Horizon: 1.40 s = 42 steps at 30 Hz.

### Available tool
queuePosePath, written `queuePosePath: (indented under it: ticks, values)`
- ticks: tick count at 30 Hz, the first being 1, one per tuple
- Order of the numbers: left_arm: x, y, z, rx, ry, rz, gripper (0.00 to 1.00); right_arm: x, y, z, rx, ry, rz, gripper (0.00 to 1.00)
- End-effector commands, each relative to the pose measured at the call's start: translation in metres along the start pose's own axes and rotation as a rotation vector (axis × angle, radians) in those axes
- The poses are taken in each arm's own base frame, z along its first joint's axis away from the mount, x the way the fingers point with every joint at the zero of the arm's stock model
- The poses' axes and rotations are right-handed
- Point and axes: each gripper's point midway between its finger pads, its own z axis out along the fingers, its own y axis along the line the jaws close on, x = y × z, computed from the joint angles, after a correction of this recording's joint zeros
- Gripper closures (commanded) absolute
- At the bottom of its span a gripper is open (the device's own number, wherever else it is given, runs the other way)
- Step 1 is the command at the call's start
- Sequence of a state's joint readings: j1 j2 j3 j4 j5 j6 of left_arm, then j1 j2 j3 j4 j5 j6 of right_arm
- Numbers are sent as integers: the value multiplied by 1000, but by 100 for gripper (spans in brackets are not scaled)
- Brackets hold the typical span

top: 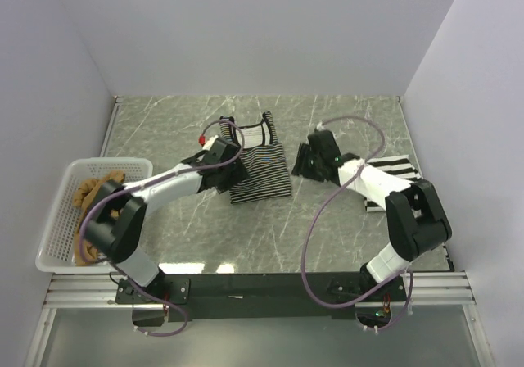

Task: Fold and stack the tank tops
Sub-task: Fold the tank top

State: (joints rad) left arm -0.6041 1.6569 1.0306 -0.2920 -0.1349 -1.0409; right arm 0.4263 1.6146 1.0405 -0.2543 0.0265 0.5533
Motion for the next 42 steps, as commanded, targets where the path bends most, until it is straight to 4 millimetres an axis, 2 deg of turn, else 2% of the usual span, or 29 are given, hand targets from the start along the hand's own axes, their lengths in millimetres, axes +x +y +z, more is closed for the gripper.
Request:
queuePosePath:
  ticks: [1,2,4,5,7,8,12,13,18,25,32,36,39,40,42]
  values:
    - [5,3,-28,39,4,-54,30,39,5,2,-88,37,56,40]
    - [16,16,-26,21,27,-59,31,57,2,2,-99,72,58,40]
    - [22,18,-31,44,39,-106,33,65,8,3,-145,79,79,40]
    - [34,33,-28,26,61,-117,33,76,8,3,-171,109,89,40]
    - [40,28,-31,90,74,-158,35,76,16,3,-221,97,117,40]
    - [49,38,-29,81,88,-166,35,82,13,4,-218,104,128,40]
    - [57,42,-27,122,99,-192,37,84,15,6,-253,82,180,40]
    - [55,36,-27,155,92,-206,38,86,16,7,-256,86,204,40]
    - [54,43,-23,170,69,-272,38,96,9,13,-235,102,255,42]
    - [53,63,-9,107,48,-399,45,100,-2,20,-186,85,314,51]
    - [50,76,-1,33,15,-413,49,102,-2,29,-178,99,322,57]
    - [50,83,5,-13,6,-391,53,101,-4,30,-163,95,314,68]
    - [46,87,9,-40,-14,-346,60,100,-9,30,-137,86,294,80]
    - [48,93,10,-70,-10,-331,65,99,-9,30,-135,83,282,84]
    - [46,97,11,-107,-20,-306,70,97,-9,29,-131,83,264,88]
